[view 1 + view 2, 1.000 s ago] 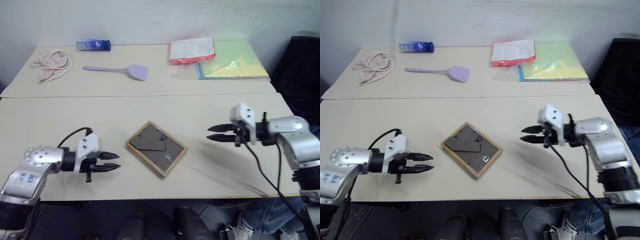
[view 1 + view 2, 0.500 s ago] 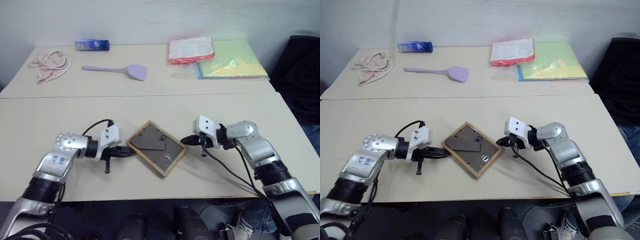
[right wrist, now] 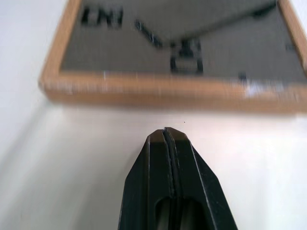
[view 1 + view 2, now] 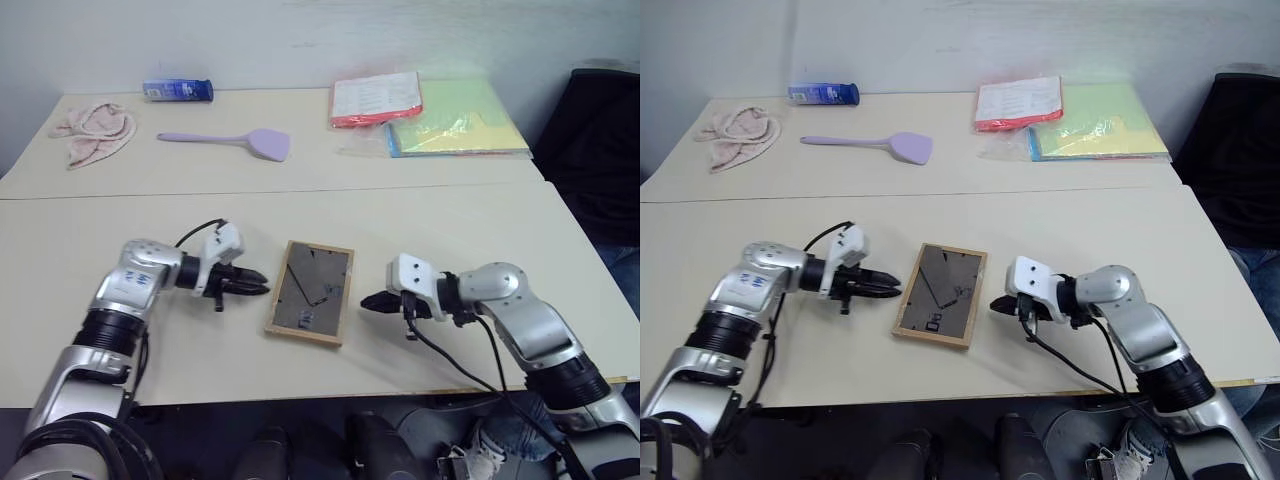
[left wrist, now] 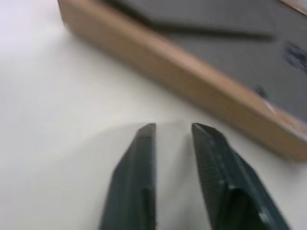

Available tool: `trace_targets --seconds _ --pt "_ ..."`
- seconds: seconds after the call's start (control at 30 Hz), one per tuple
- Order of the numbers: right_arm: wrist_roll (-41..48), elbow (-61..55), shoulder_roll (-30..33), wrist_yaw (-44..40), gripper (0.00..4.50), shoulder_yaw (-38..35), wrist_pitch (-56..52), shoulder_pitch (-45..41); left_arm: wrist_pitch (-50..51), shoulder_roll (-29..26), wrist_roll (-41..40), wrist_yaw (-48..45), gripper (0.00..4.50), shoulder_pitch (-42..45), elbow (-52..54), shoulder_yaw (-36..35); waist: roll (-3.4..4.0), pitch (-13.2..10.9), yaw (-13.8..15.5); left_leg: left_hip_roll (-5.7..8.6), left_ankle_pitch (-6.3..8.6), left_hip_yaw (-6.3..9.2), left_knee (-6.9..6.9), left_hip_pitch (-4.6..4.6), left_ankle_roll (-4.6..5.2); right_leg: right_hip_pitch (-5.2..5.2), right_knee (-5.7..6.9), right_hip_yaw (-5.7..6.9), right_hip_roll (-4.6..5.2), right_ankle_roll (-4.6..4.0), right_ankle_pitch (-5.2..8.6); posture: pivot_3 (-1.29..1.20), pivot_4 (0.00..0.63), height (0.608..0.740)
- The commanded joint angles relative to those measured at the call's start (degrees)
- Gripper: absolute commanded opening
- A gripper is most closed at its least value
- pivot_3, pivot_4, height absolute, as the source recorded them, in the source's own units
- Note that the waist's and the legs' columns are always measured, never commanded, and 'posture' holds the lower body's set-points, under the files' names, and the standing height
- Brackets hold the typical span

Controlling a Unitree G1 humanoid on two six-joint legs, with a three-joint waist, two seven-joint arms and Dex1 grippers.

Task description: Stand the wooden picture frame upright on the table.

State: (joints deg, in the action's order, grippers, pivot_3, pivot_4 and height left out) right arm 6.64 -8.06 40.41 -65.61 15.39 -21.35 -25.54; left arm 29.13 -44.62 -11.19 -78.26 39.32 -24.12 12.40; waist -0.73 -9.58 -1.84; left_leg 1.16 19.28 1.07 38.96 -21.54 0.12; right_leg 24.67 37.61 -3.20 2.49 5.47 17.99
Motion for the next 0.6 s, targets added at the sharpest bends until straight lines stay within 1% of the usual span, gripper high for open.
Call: trace_targets --seconds 0.03,0.1,0.17,0.27,0.33,0.4,0.5,0.57,0.6 --pt "-2.3 -1.6 2.6 -1.5 0.00 0.8 6.3 0.7 14.1 -2.7 -1.4 -7.2 2.42 4.3 -2.6 2.7 0.00 0.0 0.2 0.00 0.01 0.00 0.02 0.00 0.02 -0.01 0.00 0.00 0.00 0.00 0.00 0.00 0.150 0.740" --pt "-4.6 -1.6 3.9 -1.8 0.00 2.0 10.7 1.6 21.8 -1.6 -2.0 -7.2 3.00 7.8 -5.3 3.1 -0.04 0.0 0.5 0.03 0.08 0.03 0.07 0.01 0.15 -0.07 0.00 0.05 0.00 0.01 0.00 0.00 0.150 0.740" --pt "-8.0 -1.0 4.2 -0.3 0.00 3.2 15.3 2.2 29.1 -1.0 -3.9 -9.1 3.67 9.6 -4.3 4.1 -0.08 0.0 0.7 0.05 0.20 0.09 0.14 0.00 0.38 -0.11 0.00 0.12 0.03 0.01 0.00 0.00 0.150 0.740" --pt "-14.6 1.1 4.4 3.0 0.00 5.4 23.7 2.0 35.6 0.0 -5.7 -9.4 4.45 10.6 -2.6 5.7 -0.14 0.0 0.4 0.08 0.15 0.06 0.16 0.00 0.29 -0.11 0.02 0.08 0.07 0.01 0.00 0.00 0.150 0.740" --pt "-16.8 2.0 4.3 3.9 0.00 6.1 26.1 1.8 38.7 0.7 -6.4 -8.1 4.45 10.4 -1.8 6.9 -0.16 0.0 0.3 0.05 0.05 0.07 0.16 0.00 0.10 -0.10 0.02 0.09 0.06 0.01 0.00 0.00 0.150 0.740" --pt "-18.4 2.7 4.4 4.0 0.00 6.9 28.1 1.7 40.5 0.4 -7.2 -8.3 4.45 8.8 1.1 8.7 -0.17 0.0 0.0 0.04 0.03 0.05 0.15 0.03 0.06 -0.09 0.05 0.05 0.04 0.01 0.00 0.00 0.150 0.740" --pt "-18.8 3.5 3.6 4.3 0.00 7.0 28.8 1.8 43.0 1.1 -7.8 -6.1 4.45 7.7 3.0 10.2 -0.20 0.0 0.1 0.00 0.03 0.05 0.12 0.10 0.00 -0.11 0.07 0.00 0.00 0.01 0.00 0.00 0.150 0.740" --pt "-18.5 3.8 2.2 4.6 0.00 7.1 27.8 1.4 45.4 4.0 -8.5 -3.8 4.45 7.8 2.2 10.2 -0.29 0.1 0.2 0.00 0.03 0.05 0.13 0.15 -0.01 -0.16 0.05 0.01 0.01 0.01 0.00 0.00 0.150 0.740" --pt "-18.4 3.8 1.5 4.7 0.00 7.2 27.4 1.1 45.0 5.3 -8.3 -2.6 4.45 7.5 2.5 10.8 -0.31 0.1 0.3 0.00 0.03 0.05 0.13 0.26 0.00 -0.26 0.03 0.00 0.02 0.01 0.00 0.00 0.150 0.740"
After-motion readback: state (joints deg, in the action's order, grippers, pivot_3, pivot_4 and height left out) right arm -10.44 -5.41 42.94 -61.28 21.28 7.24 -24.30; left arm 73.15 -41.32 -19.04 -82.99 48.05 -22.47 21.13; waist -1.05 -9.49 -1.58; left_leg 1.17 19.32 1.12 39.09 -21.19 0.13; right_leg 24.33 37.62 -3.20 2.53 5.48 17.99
